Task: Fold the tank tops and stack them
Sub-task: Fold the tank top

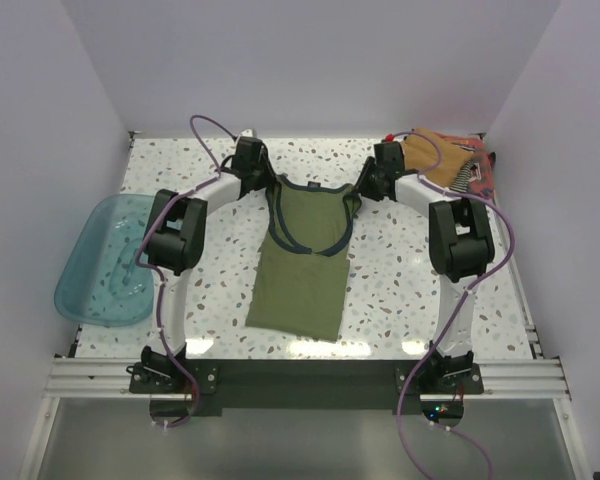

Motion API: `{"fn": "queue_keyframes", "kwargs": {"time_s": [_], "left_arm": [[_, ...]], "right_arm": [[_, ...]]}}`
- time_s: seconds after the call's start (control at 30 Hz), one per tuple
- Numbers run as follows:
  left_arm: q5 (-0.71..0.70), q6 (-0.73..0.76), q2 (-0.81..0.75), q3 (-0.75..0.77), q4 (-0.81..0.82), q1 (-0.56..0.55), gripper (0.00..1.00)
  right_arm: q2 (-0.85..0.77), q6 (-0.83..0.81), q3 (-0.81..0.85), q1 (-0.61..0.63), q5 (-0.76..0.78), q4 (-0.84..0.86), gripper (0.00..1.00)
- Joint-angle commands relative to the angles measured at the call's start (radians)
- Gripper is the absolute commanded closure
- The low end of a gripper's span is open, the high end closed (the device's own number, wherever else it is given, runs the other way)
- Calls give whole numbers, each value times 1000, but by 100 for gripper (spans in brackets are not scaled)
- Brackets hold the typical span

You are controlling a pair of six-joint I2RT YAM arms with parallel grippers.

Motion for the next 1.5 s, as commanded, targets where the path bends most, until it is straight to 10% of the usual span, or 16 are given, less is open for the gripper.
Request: {"fn": "queue_keyframes", "kwargs": {"time_s": [0.0, 0.5, 1.47], "left_arm": [[5, 23, -69, 3, 21, 1, 66], [33, 16, -51, 53, -1, -5, 94], [-30, -6, 112, 185, -83, -71, 98]], "right_arm": [[-46, -10, 17, 12, 1, -12, 61], [-24, -33, 76, 33, 12, -62, 55], [114, -25, 231, 58, 42, -153, 64]]}}
